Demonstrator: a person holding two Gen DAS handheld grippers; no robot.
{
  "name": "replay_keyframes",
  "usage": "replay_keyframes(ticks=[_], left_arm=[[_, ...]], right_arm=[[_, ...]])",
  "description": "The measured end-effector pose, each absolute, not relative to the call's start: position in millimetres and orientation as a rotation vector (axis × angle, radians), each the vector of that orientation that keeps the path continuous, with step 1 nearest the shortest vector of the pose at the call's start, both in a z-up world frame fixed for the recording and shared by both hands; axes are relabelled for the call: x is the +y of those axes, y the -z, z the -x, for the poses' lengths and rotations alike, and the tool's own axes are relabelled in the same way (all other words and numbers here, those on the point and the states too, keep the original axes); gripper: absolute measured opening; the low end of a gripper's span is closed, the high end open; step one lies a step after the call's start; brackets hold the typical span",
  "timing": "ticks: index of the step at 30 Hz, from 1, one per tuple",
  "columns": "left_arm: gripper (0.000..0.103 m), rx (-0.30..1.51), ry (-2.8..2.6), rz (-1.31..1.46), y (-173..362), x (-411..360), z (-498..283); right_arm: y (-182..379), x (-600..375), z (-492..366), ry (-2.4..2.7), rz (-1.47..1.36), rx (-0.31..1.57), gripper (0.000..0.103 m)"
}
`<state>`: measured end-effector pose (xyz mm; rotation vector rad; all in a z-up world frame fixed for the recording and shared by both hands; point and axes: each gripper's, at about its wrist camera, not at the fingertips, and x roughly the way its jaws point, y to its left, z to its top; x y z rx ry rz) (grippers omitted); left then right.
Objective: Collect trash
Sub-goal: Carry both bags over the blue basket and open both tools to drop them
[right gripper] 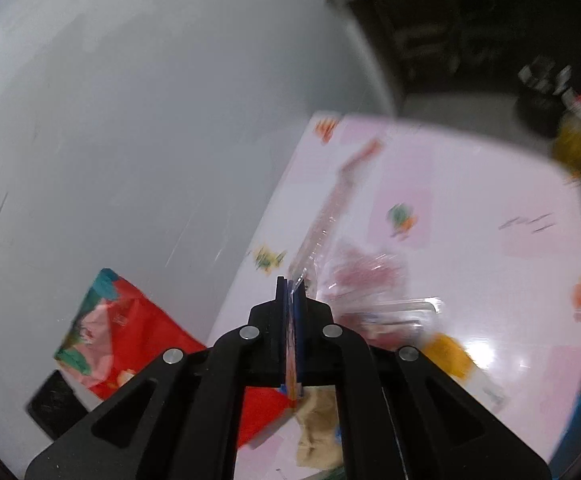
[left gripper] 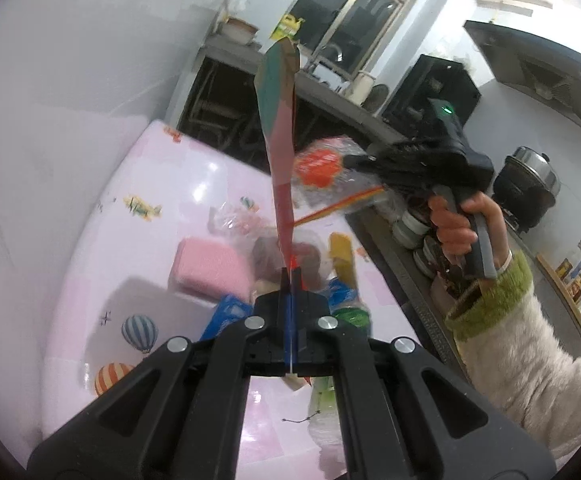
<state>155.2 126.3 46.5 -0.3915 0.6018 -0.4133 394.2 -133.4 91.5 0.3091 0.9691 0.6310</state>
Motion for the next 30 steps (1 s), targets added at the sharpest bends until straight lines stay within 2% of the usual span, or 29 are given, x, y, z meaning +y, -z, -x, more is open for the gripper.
replay_keyframes(ticks=[6,12,16,22,26,30], left_arm=[[0.000,0.583,0.542,0.319,-84.8,76.2,-151.4],[0.000,0.653,0.811,0.233,-107.4,-27.8,-169.3],[0.000,0.788,0.963,0.136,-97.9,-123.4,-187.5],[0.000,1.075,1.078,-0.018,-41.0,-274.0,-213.8],[0.000,1.218,1.062,-0.137,19.7,-361.9,-233.6],[0.000,1.264,1.025,-0.259,70.6,-424.5,-243.5]], right_arm=[[-138.1,-216.6,-293.1,-0.441,-0.265,0.724,0.003],[-135.8,-312.7,-174.3,-0.059,-0.197,0.602,0.003],[-97.3,-369.3,-106.1,0.216,-0.194,0.608,0.003],[-4.3,-438.8,-59.3,0.454,-0.305,0.719,0.003],[60.8,-475.7,-57.3,0.529,-0.411,0.792,0.003],[114.7,-512.7,-70.2,0.595,-0.476,0.817,0.003]])
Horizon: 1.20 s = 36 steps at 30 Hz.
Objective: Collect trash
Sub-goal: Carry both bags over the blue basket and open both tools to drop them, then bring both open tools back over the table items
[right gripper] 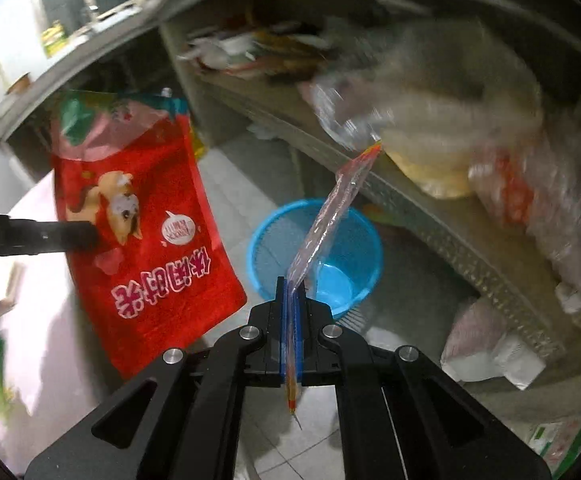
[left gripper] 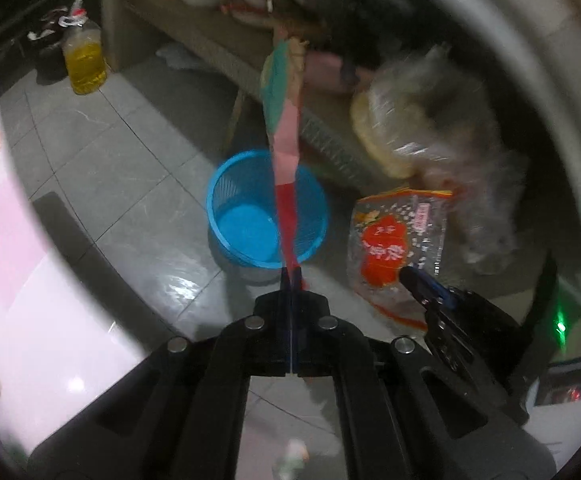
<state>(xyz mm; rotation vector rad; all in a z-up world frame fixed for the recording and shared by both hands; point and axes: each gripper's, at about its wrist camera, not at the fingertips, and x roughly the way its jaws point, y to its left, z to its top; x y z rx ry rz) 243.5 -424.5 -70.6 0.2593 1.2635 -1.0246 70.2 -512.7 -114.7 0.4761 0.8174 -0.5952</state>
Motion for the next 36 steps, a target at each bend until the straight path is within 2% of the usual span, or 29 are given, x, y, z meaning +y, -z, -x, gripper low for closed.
replay_keyframes(ticks=[5,10,11,12,13,15,20,26,30,36], left_arm=[[0.000,1.276,0.985,-0.377,130.3,-484.7,-268.7],[0.000,1.270,0.967,-0.402,163.0,-522.0,-291.3],[0.013,1.274,0.972,-0.411,170.7,-528.6,-296.1],[0.037,1.280,0.963,-0.420,176.5,-532.8,-298.8],[0.047,1.277,0.914,-0.436,183.2,-534.4,-303.2],[0.051,1.257,0.874,-0.437,189.2,-534.5,-310.7],[0.060,1.213,0.878,-0.419,176.5,-523.9,-310.3],[0.065,1.123,0.883,-0.416,146.8,-506.7,-310.0],[0.071,1.042,0.897,-0.410,116.7,-485.3,-300.9],[0.075,0.966,0.970,-0.364,63.4,-432.1,-281.8]], right_arm=[[169.8,-540.8,-90.8,0.632,-0.512,0.834,0.003],[201.1,-569.5,-119.5,0.646,-0.526,0.807,0.003],[208.6,-576.1,-127.2,0.651,-0.532,0.798,0.006],[215.0,-581.8,-135.5,0.651,-0.543,0.801,0.013],[229.9,-588.1,-143.5,0.650,-0.562,0.819,0.028],[252.0,-593.5,-149.7,0.675,-0.590,0.852,0.040],[270.6,-591.2,-140.0,0.722,-0.620,0.856,0.041],[253.6,-582.4,-111.8,0.751,-0.601,0.824,0.041],[235.6,-571.8,-92.2,0.755,-0.605,0.790,0.042],[196.2,-525.5,-62.6,0.746,-0.538,0.760,0.056]])
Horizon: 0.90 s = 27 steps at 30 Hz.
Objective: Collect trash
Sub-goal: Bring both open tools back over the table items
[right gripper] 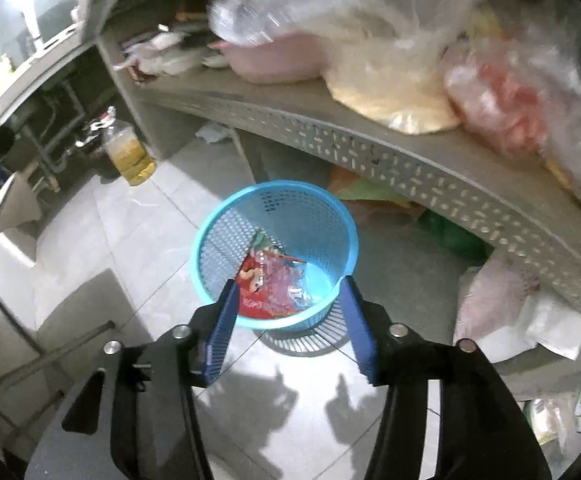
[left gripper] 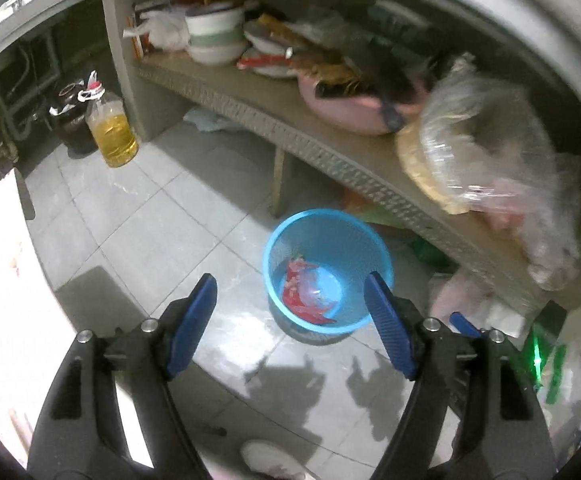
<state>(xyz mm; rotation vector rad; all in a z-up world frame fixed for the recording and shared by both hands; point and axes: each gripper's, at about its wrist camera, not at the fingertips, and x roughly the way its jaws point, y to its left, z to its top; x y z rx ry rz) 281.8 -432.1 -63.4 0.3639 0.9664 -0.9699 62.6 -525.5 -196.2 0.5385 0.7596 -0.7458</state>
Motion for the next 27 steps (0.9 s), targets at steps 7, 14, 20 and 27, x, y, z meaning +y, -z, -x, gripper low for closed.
replay_keyframes(ticks=[7,14,20,27], left_arm=[[0.079,0.915,1.059,-0.231,7.3,-343.6,-254.6],[0.079,0.898,1.010,-0.143,-21.7,-245.2,-229.8],[0.079,0.802,0.925,-0.092,-40.3,-158.3,-201.0],[0.082,0.723,0.768,-0.008,-41.8,-52.0,-165.0]], right_arm=[[124.2,-465.3,-32.5,0.719,-0.409,0.704,0.084],[68.9,-405.5,-21.1,0.649,-0.275,0.687,0.097],[41.6,-359.5,-24.8,0.506,-0.229,0.705,0.097],[21.0,-304.6,-32.5,0.340,-0.196,0.673,0.097]])
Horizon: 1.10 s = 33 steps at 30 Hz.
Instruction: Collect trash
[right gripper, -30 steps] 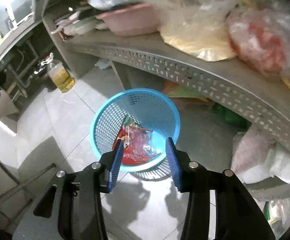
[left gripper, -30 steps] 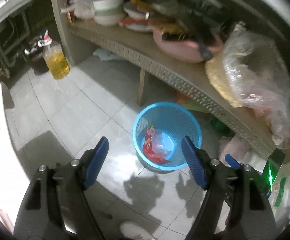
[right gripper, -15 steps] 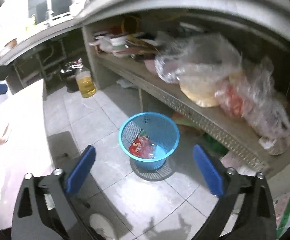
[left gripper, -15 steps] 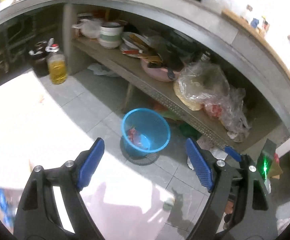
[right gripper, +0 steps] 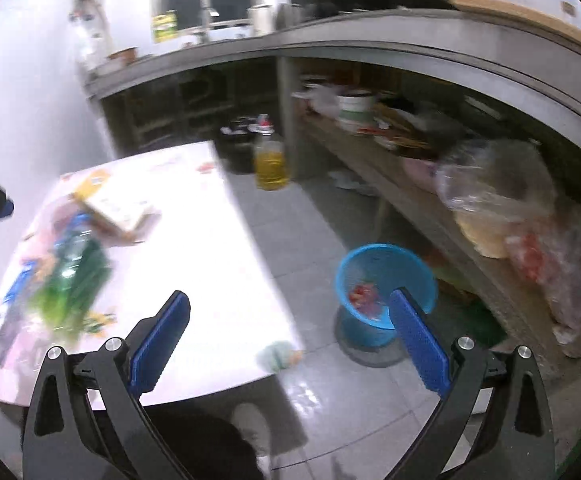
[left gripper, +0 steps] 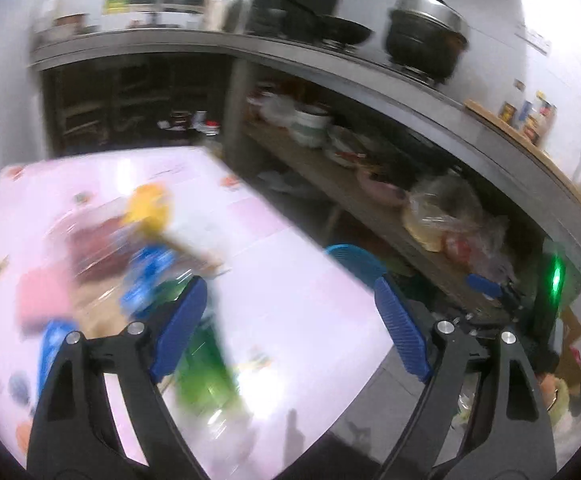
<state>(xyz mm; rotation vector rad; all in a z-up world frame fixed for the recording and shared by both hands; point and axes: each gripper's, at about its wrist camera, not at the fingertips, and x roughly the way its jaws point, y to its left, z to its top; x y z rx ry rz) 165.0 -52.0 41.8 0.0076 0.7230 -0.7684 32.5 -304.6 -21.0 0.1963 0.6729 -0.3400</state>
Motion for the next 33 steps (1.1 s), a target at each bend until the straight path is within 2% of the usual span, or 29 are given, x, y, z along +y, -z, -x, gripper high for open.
replay_keyframes(ticks=[7,12,21,27,33], left_arm=[[0.082,0.755,0.548,0.035,-17.4,44.3,-141.1],[0.082,0.743,0.428,0.001,-4.0,82.7,-126.2],[0.082,0.794,0.299,-0.140,25.8,88.4,-148.4],[0.076,0.841,0.303,-0.066,38.6,87.4,-180.2],[0.071,0.792,0.372,0.001,33.4,77.9,-187.0]], right_arm=[[20.1,-254.1,-53.7,0.131,-0.155,0.680,0.097],[15.8,-222.7,-71.9,-0.036,-0.182,0.689,0.097],[27.3,-180.3,-100.6,-0.206,-0.239,0.758,0.097],[35.0,-181.7,-114.7,-0.207,-0.265,0.793,0.097],[26.1,-190.1,-134.5,-0.186,-0.233,0.751,0.097]])
